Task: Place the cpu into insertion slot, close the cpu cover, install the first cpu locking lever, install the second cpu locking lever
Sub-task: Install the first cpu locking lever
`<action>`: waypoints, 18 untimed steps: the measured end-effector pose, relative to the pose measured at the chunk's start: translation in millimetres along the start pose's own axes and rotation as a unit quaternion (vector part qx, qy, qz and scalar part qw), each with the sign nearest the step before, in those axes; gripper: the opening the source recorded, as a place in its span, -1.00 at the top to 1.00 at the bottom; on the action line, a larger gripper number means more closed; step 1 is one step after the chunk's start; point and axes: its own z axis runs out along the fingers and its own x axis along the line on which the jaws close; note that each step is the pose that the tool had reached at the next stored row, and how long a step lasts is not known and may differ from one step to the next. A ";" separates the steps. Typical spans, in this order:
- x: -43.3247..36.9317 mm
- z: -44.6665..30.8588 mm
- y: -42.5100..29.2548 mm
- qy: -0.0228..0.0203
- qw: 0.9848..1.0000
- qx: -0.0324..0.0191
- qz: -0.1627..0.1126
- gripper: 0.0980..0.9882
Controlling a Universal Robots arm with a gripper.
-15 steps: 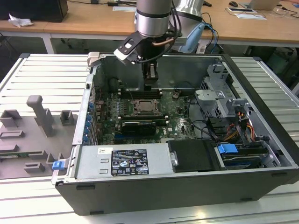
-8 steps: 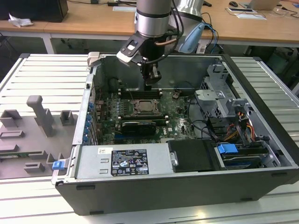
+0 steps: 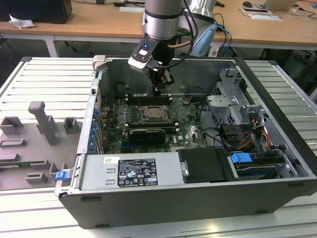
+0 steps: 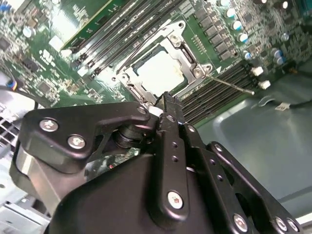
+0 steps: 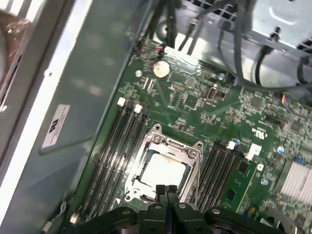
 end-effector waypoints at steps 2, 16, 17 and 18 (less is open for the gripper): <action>0.0 0.0 0.0 0.000 1.000 0.000 -0.015 0.98; 0.0 0.0 0.0 0.000 0.979 -0.001 -0.204 0.98; 0.0 0.0 0.0 0.000 0.975 -0.001 -0.221 0.98; 0.0 0.0 0.0 0.000 0.973 -0.001 -0.230 0.98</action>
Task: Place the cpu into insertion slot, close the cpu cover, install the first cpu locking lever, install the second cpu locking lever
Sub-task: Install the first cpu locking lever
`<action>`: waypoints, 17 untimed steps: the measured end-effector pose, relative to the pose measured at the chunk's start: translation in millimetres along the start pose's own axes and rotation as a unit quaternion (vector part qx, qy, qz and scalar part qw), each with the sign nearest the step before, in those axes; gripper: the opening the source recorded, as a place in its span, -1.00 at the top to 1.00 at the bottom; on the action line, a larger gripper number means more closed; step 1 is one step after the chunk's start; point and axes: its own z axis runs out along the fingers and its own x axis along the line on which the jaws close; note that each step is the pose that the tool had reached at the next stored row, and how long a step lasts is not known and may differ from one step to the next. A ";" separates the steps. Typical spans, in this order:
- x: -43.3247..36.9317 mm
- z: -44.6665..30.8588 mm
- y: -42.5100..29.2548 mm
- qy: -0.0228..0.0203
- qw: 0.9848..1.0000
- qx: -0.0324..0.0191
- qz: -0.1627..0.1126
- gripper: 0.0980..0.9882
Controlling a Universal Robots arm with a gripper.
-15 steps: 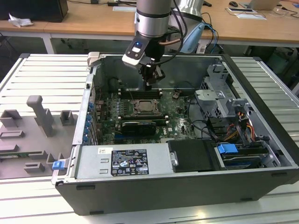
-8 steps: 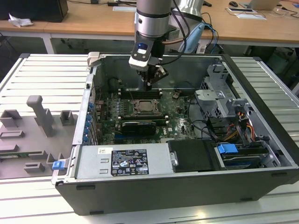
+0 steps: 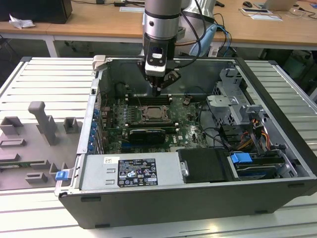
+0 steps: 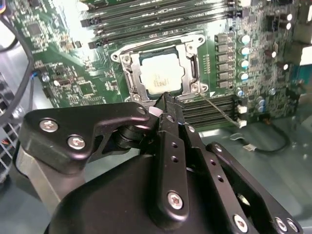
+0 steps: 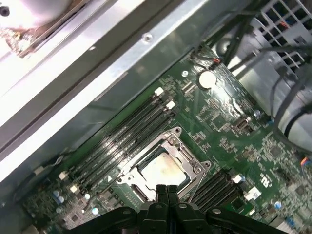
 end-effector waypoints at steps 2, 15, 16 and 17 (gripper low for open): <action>0.0 0.0 0.0 0.000 1.000 0.000 -0.017 0.98; 0.0 0.0 0.0 0.000 0.986 -0.001 -0.165 0.98; 0.0 0.0 0.0 0.000 0.984 -0.001 -0.180 0.98; 0.0 0.0 0.0 0.000 0.982 -0.001 -0.189 0.98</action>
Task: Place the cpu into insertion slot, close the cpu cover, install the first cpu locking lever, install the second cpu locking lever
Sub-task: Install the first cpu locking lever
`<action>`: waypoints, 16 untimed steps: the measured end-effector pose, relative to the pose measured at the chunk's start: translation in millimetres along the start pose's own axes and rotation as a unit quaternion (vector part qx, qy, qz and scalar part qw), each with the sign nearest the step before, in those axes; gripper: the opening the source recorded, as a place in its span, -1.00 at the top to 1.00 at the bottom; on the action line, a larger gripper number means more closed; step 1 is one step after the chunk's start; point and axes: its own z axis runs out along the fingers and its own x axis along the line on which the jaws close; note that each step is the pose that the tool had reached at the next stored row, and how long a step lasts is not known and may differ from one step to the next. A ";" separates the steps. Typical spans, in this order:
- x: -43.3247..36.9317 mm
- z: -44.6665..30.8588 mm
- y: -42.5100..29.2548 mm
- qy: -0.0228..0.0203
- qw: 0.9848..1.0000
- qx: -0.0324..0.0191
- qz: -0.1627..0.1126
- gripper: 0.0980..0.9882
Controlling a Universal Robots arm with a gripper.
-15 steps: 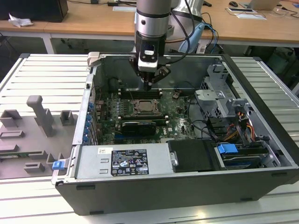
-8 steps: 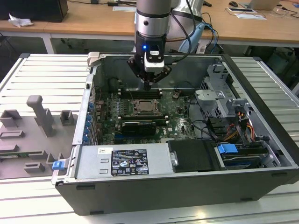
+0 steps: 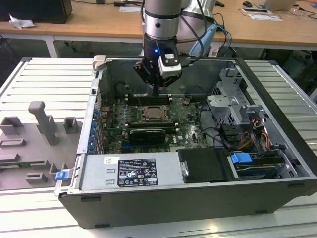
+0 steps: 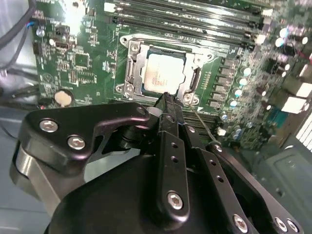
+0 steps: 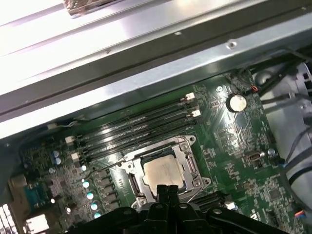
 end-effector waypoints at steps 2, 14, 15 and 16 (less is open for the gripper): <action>0.0 0.0 0.0 0.000 1.000 0.000 -0.020 0.98; 5.0 0.8 -1.7 0.001 0.988 -0.015 -0.151 0.98; 10.3 0.9 -3.5 0.001 0.988 -0.014 -0.151 0.98; 16.6 1.1 -5.5 0.001 0.988 -0.014 -0.151 0.98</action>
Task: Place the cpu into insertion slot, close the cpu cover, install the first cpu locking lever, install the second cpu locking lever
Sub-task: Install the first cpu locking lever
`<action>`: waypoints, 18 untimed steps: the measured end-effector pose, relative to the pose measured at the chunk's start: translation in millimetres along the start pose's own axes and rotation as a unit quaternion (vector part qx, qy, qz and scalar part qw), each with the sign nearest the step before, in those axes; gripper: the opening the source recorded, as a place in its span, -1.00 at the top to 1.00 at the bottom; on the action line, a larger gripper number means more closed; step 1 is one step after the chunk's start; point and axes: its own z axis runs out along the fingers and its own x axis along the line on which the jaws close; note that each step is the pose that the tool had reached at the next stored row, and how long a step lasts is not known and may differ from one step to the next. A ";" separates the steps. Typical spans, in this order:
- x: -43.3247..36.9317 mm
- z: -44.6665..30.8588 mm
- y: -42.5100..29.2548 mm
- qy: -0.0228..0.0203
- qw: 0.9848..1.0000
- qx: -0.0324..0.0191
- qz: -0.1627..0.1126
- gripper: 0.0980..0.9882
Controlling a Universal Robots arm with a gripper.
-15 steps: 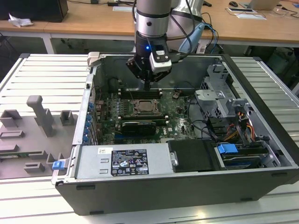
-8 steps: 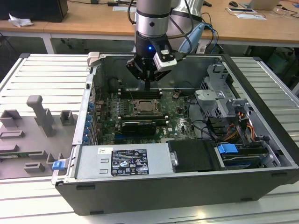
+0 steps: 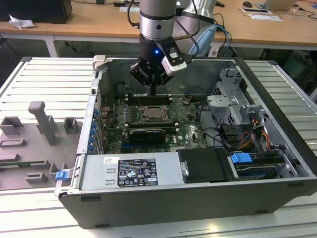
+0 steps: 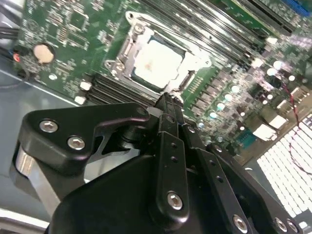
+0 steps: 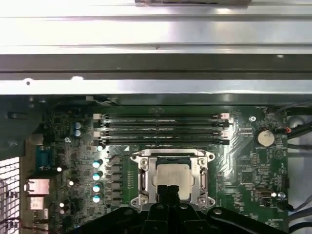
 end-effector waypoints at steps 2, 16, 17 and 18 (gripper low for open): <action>10.4 0.6 -0.1 0.000 1.000 0.000 0.000 0.98; 52.0 8.7 -0.6 -0.008 1.000 -0.001 -0.002 0.98; 52.7 9.1 -0.4 -0.008 1.000 -0.001 -0.002 0.98; 53.0 9.6 -0.1 -0.008 1.000 -0.001 -0.002 0.98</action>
